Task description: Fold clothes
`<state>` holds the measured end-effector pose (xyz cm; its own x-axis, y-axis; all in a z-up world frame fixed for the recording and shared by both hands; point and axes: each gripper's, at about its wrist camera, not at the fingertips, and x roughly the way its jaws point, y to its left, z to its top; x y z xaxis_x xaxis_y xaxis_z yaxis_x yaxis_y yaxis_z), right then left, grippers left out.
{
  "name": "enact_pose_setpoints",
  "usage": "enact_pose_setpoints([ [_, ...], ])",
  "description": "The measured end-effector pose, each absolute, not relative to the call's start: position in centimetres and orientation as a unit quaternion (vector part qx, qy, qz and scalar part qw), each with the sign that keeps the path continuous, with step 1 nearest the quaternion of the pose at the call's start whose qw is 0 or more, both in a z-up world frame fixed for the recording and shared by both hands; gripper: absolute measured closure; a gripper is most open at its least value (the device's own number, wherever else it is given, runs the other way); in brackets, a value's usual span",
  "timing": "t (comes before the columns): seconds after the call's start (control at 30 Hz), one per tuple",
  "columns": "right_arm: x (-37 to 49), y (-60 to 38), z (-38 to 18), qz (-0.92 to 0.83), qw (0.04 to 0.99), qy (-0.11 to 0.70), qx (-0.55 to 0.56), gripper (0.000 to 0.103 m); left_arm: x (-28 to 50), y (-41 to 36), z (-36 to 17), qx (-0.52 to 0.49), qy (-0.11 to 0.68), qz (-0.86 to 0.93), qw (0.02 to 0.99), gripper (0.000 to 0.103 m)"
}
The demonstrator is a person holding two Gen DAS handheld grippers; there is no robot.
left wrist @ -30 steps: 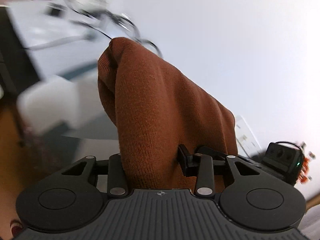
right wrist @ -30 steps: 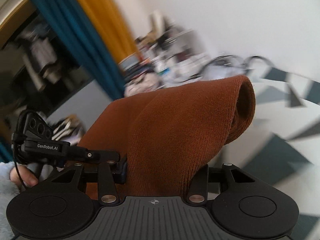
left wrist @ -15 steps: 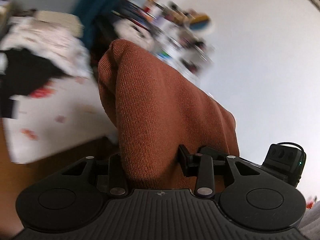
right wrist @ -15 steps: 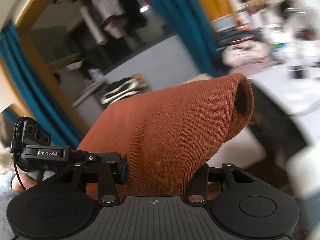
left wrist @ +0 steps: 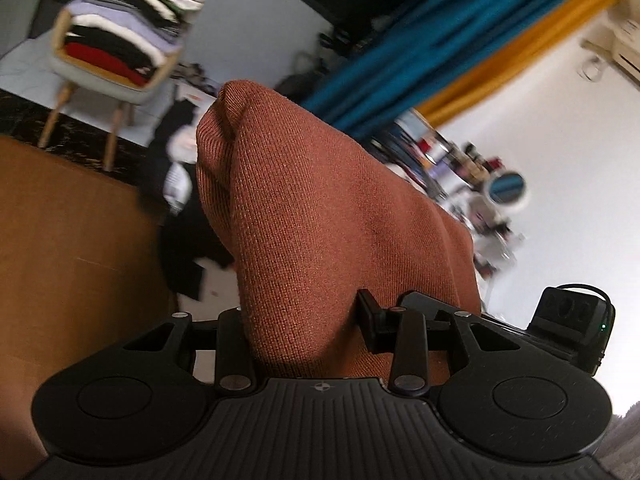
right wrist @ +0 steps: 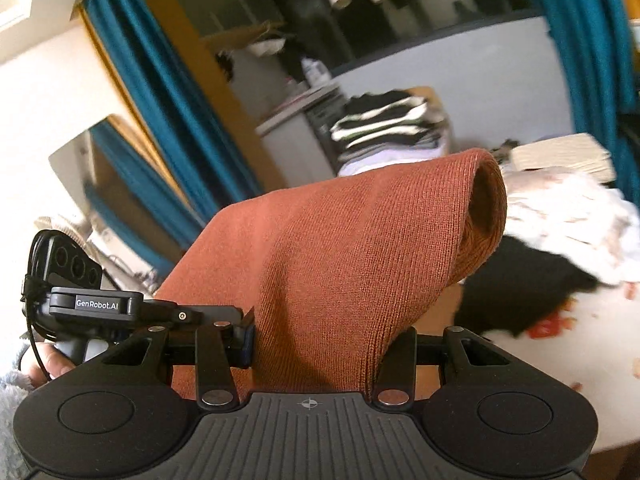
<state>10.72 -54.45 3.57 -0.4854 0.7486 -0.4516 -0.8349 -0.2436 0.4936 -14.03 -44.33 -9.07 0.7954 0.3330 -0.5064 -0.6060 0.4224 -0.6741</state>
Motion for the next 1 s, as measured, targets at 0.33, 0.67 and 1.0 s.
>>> enact_pose_setpoints([
  [0.33,7.8,-38.5,1.3,0.801,0.472,0.361,-0.067,0.062,-16.3,-28.0,-10.4,-0.466,0.150,0.314,0.814,0.064],
  [0.67,8.6,-18.8,2.2,0.797,0.477,0.366,-0.055,0.062,-16.4,-12.3,-8.0,-0.454,0.147,0.317,0.820,0.064],
  [1.0,5.7,-4.1,2.2,0.798,0.484,0.352,-0.076,0.062,-18.6,-1.1,-8.9,-0.459,0.126,0.305,0.825,0.064],
])
